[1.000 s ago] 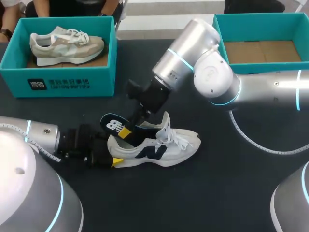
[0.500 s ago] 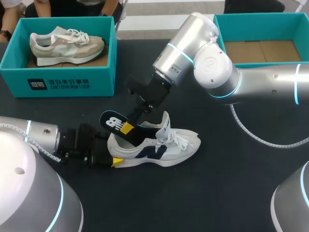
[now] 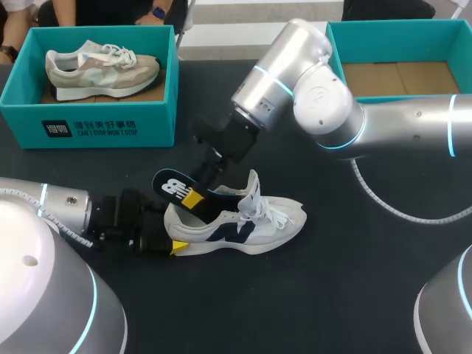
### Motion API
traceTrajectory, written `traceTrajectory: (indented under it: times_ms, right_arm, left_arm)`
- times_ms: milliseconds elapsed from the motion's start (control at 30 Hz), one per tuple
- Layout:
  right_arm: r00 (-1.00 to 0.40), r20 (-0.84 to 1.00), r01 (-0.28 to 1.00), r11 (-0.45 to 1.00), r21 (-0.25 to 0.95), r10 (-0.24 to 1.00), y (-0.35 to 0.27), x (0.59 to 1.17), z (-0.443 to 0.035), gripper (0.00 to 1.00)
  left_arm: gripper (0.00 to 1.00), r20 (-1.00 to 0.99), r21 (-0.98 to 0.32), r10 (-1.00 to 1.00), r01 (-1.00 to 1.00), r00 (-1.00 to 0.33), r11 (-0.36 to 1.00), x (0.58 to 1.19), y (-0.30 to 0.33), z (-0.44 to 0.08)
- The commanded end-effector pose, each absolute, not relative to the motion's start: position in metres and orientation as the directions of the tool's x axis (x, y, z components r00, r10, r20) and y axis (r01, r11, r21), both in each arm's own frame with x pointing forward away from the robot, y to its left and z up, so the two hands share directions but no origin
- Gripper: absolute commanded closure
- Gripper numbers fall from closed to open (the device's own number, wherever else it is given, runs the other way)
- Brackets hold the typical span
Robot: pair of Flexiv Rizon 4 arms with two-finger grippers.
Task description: Take the shoe out of the shoebox, open the shoe tongue, remove and reinsert the insole, then place the shoe into the shoebox
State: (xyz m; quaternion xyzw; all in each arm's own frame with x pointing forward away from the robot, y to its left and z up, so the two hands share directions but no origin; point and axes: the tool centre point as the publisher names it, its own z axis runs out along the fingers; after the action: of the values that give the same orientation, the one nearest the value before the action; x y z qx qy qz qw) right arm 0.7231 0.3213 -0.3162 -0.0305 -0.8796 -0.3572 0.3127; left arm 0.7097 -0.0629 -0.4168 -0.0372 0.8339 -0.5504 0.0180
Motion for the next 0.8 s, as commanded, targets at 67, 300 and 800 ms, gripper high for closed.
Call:
traceTrajectory:
  times_ms: [67,300,800]
  right_arm:
    - [-0.797,0.577,0.277,0.741,0.612,-0.179,0.3281,0.7250,-0.3222,0.63]
    - [-0.795,0.581,0.282,0.741,0.609,-0.175,0.3259,0.7244,-0.3226,0.62]
    - [-0.795,0.583,0.283,0.748,0.601,-0.168,0.3201,0.7274,-0.3233,1.00]
  left_arm:
    - [1.00,0.012,-0.917,-0.081,-0.044,-0.997,0.396,0.7094,-0.0616,-0.4196]
    - [1.00,0.012,-0.917,-0.081,-0.044,-0.997,0.396,0.7094,-0.0616,-0.4196]
    - [1.00,0.012,-0.917,-0.081,-0.044,-0.997,0.396,0.7094,-0.0616,-0.4196]
